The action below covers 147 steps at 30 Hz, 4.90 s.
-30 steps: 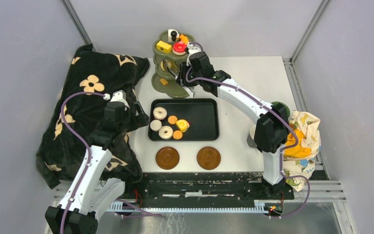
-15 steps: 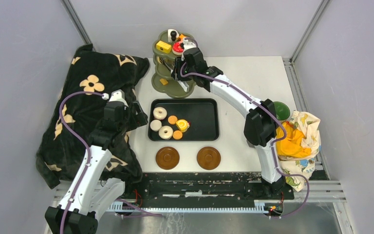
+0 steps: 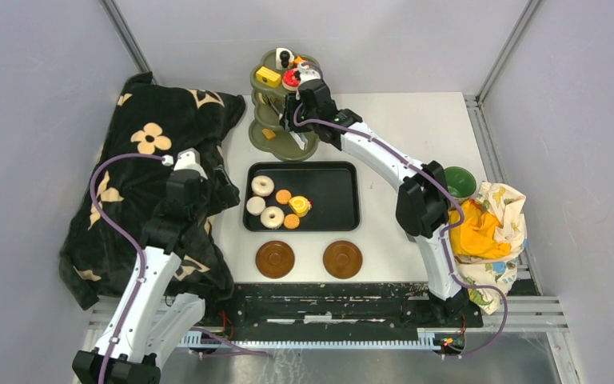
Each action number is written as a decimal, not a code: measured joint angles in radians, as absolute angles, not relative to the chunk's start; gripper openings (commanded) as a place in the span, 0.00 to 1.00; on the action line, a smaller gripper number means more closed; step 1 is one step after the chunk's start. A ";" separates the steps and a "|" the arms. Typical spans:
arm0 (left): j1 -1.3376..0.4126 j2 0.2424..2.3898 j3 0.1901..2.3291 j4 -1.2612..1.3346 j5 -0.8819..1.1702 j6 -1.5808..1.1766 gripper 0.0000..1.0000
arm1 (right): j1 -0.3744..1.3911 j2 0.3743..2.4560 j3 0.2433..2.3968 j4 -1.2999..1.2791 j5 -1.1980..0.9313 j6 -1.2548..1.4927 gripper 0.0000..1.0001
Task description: Serve the afternoon tea
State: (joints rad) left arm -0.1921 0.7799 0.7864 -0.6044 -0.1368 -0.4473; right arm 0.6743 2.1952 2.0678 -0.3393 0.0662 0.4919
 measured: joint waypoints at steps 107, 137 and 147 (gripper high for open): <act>-0.192 0.816 0.779 -0.595 -0.056 -0.446 0.99 | 0.960 1.437 1.026 -0.473 0.122 0.516 0.18; -0.192 0.832 0.778 -0.574 -0.051 -0.446 0.99 | 0.884 1.376 1.340 -0.467 0.290 0.342 0.10; -0.192 0.831 0.778 -0.576 -0.067 -0.446 0.99 | 0.796 1.617 1.527 -0.395 0.234 0.313 0.10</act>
